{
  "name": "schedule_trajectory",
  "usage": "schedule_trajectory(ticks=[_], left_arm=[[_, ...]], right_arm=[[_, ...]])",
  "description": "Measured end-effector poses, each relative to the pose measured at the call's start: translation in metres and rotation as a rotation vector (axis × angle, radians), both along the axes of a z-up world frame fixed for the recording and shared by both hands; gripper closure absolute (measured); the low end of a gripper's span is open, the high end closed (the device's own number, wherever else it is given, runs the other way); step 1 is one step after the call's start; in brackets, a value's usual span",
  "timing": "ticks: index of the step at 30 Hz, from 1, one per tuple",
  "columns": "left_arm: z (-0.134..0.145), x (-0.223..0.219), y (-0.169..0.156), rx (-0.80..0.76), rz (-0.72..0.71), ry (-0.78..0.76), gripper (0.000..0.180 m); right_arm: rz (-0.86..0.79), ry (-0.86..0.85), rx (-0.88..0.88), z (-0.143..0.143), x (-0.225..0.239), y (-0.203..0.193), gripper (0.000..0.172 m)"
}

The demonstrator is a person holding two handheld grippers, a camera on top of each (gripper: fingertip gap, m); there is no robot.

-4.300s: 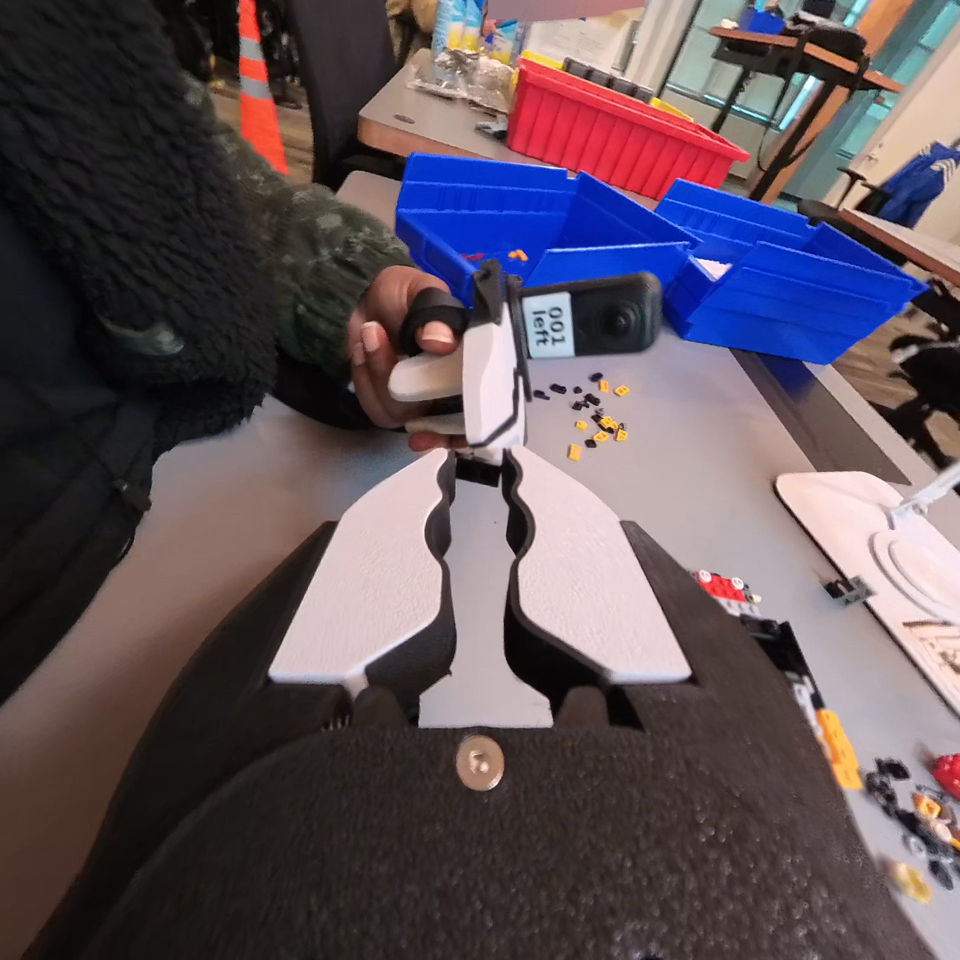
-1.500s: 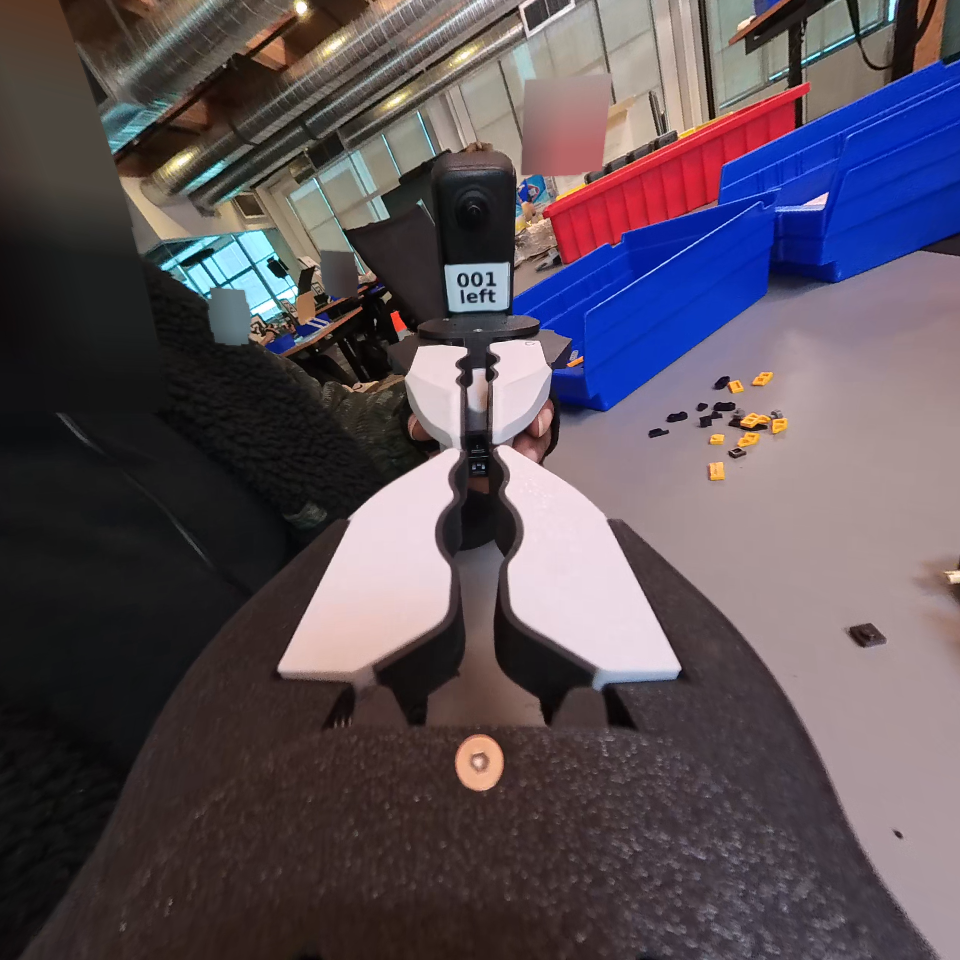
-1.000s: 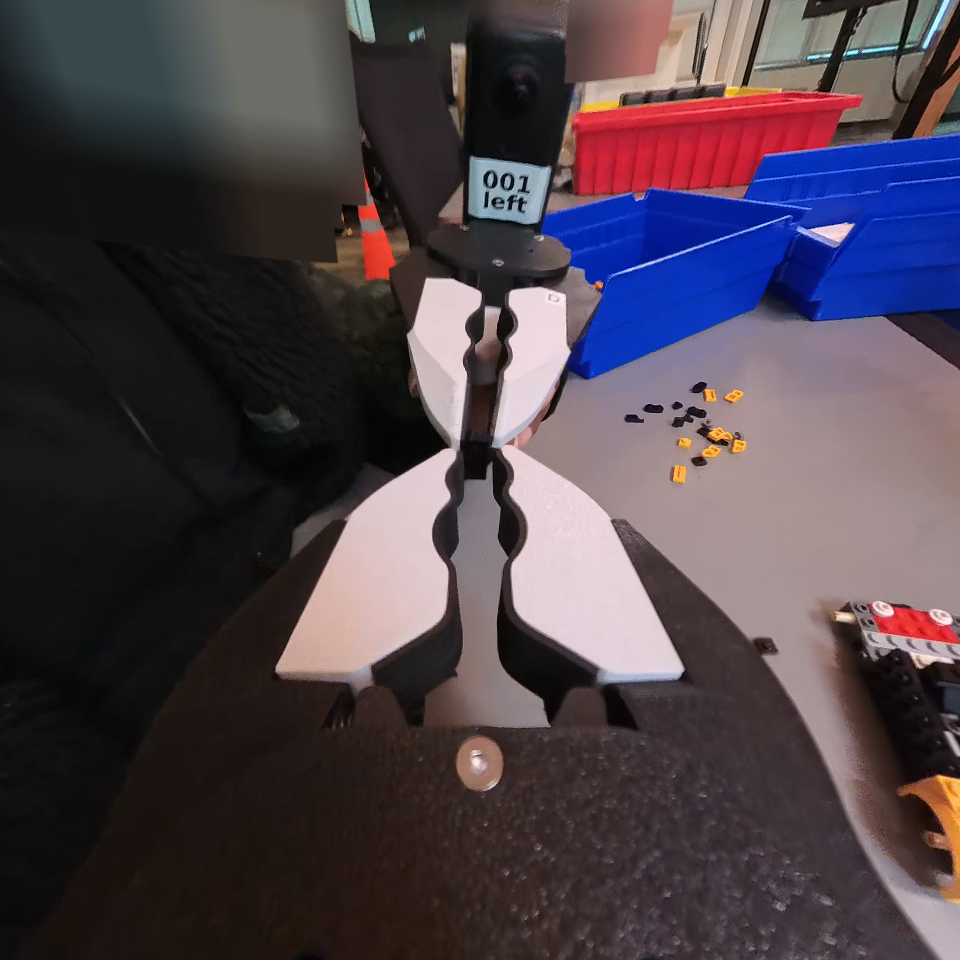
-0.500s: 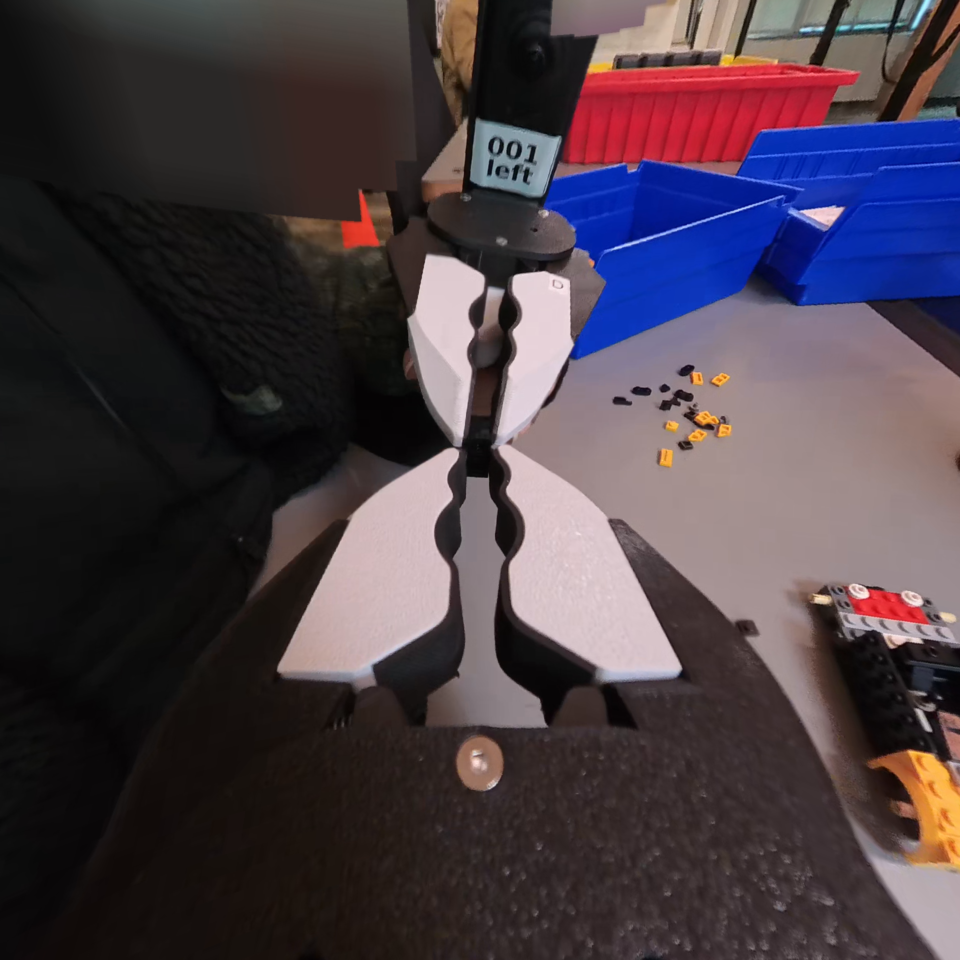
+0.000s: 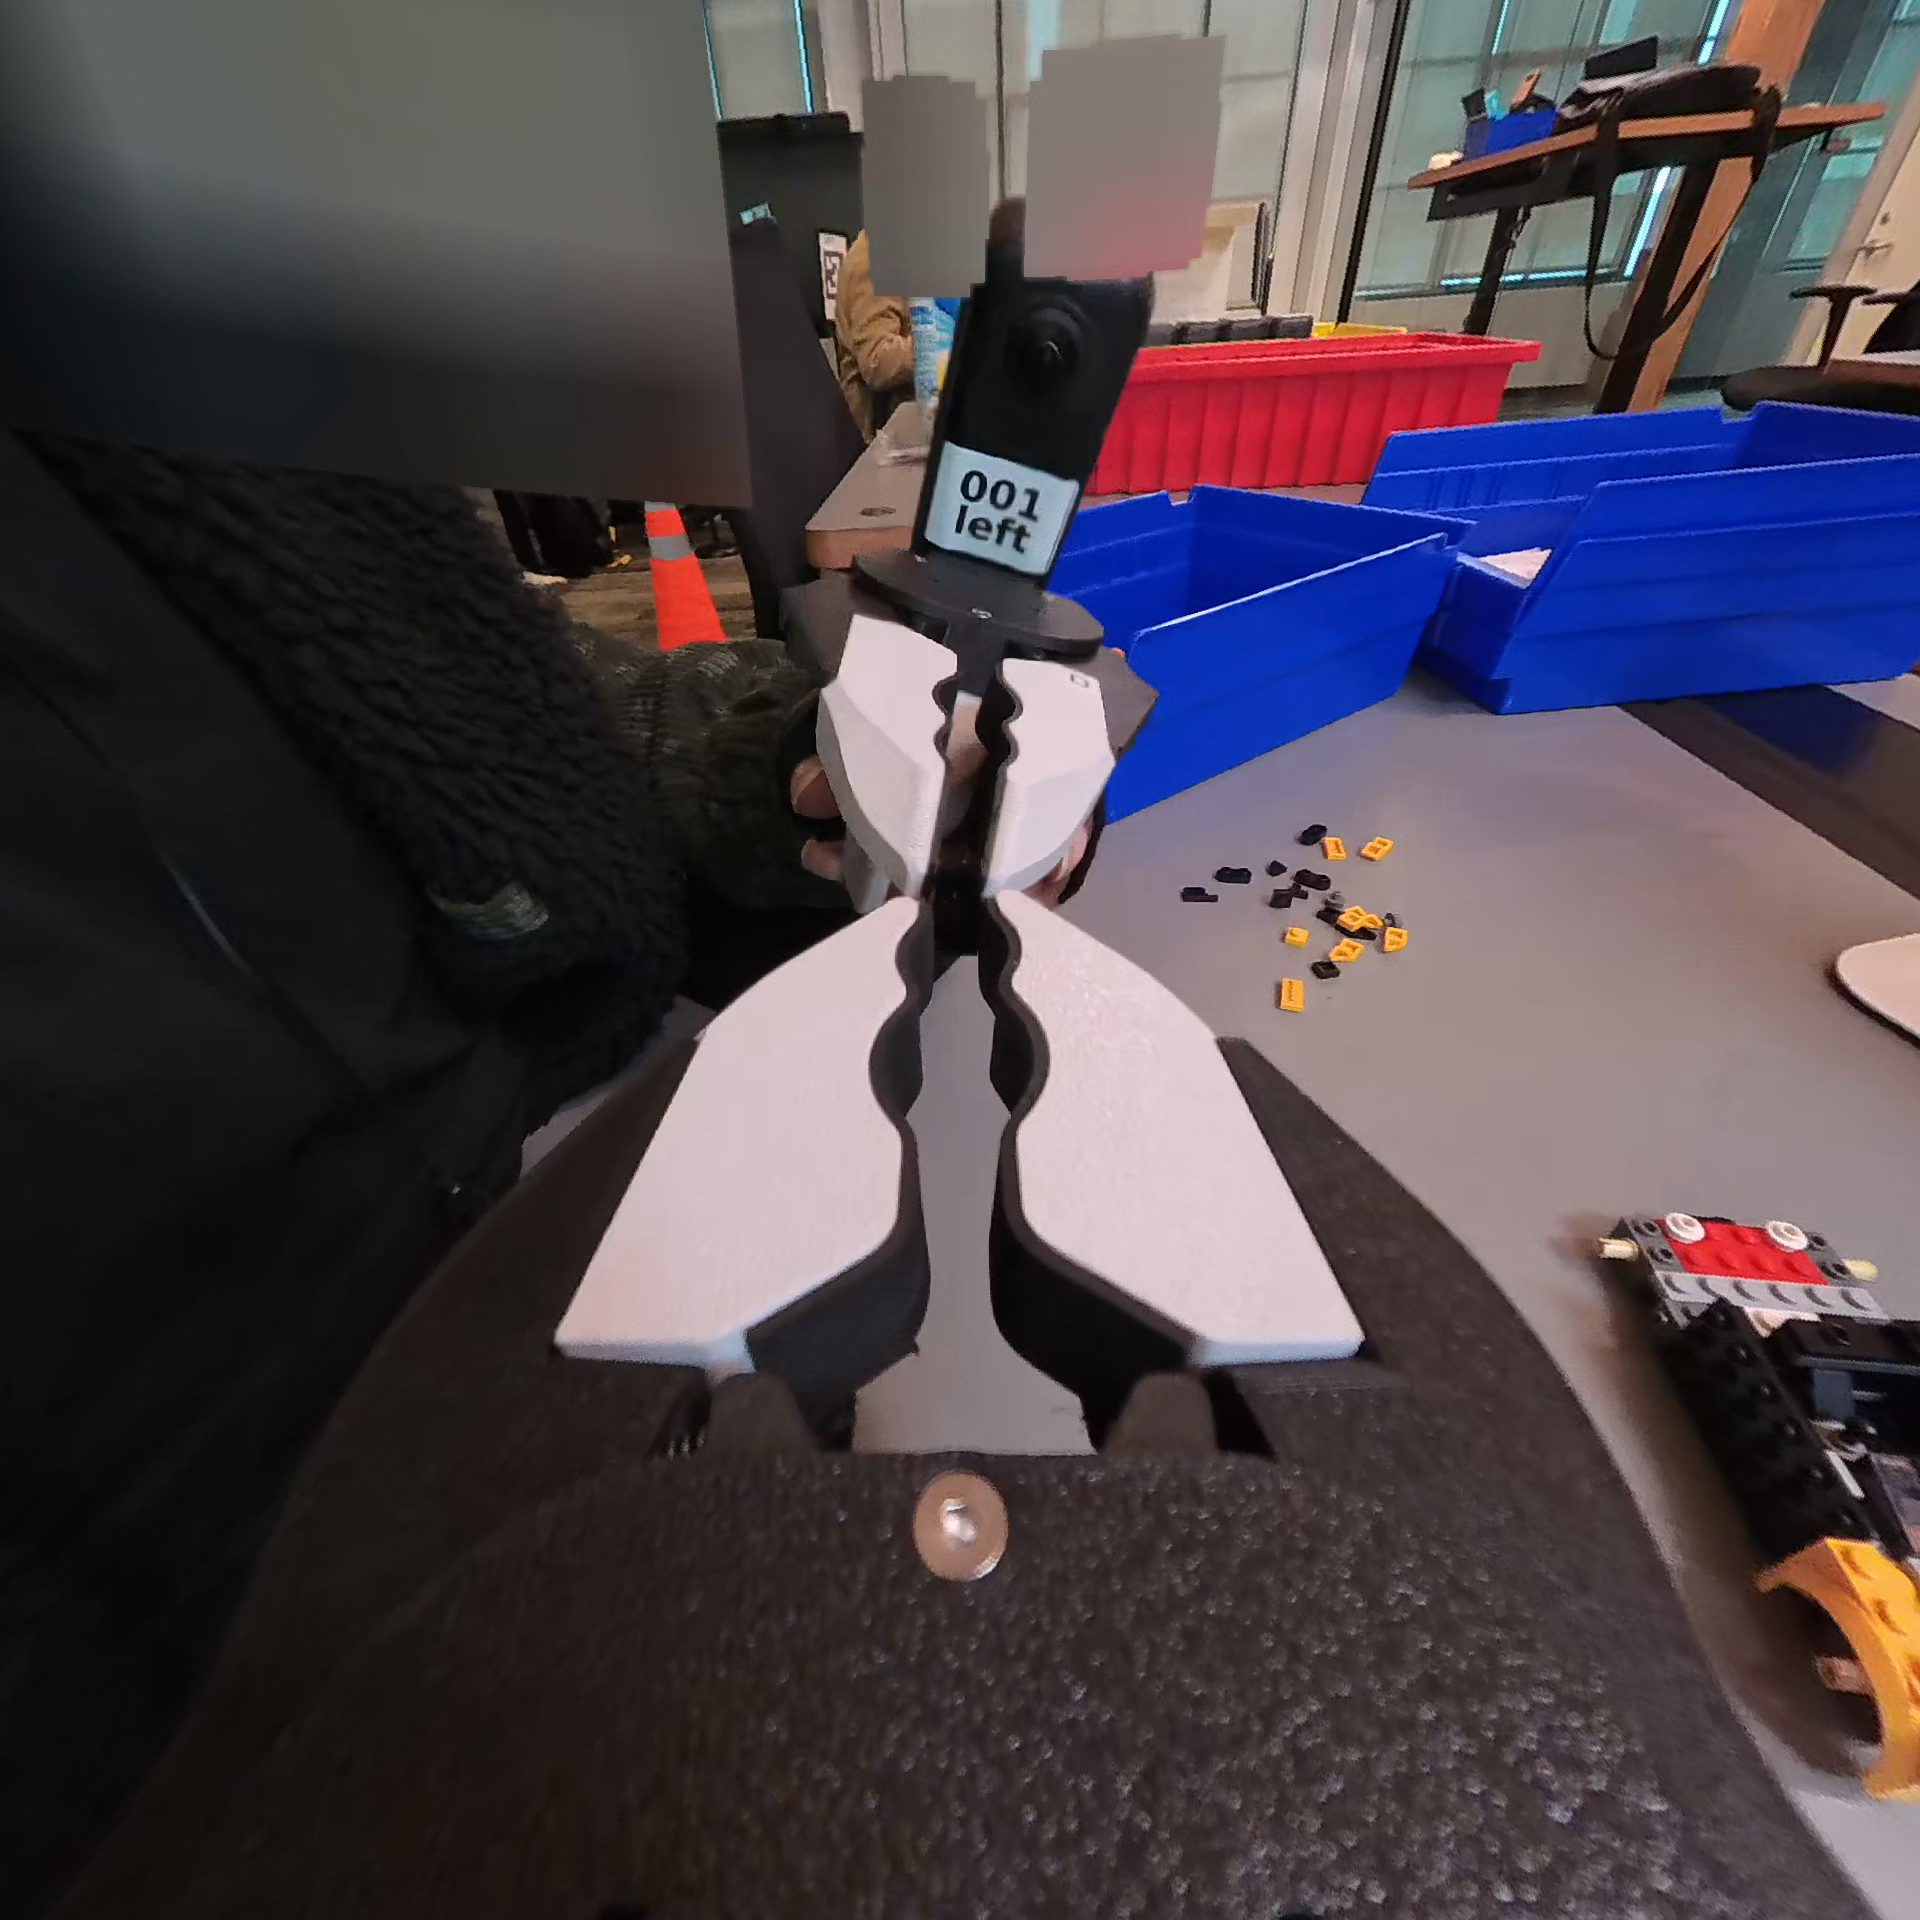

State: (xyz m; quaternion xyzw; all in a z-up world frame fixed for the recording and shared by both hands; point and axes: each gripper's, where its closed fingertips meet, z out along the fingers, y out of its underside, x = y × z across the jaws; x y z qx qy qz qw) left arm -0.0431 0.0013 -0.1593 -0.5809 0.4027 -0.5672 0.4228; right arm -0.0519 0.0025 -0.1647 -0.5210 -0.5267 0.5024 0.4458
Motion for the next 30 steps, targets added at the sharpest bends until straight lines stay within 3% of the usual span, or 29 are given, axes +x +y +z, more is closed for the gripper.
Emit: schedule_trajectory(ticks=[10, 30], left_arm=[[-0.007, 0.002, -0.005, 0.17, 0.018, 0.096, 0.173], [-0.009, 0.003, -0.01, 0.17, -0.013, 0.11, 0.173]], right_arm=[[0.065, -0.049, -0.043, -0.008, 0.001, -0.007, 0.164], [0.094, -0.071, -0.035, -0.011, 0.002, -0.012, 0.164]])
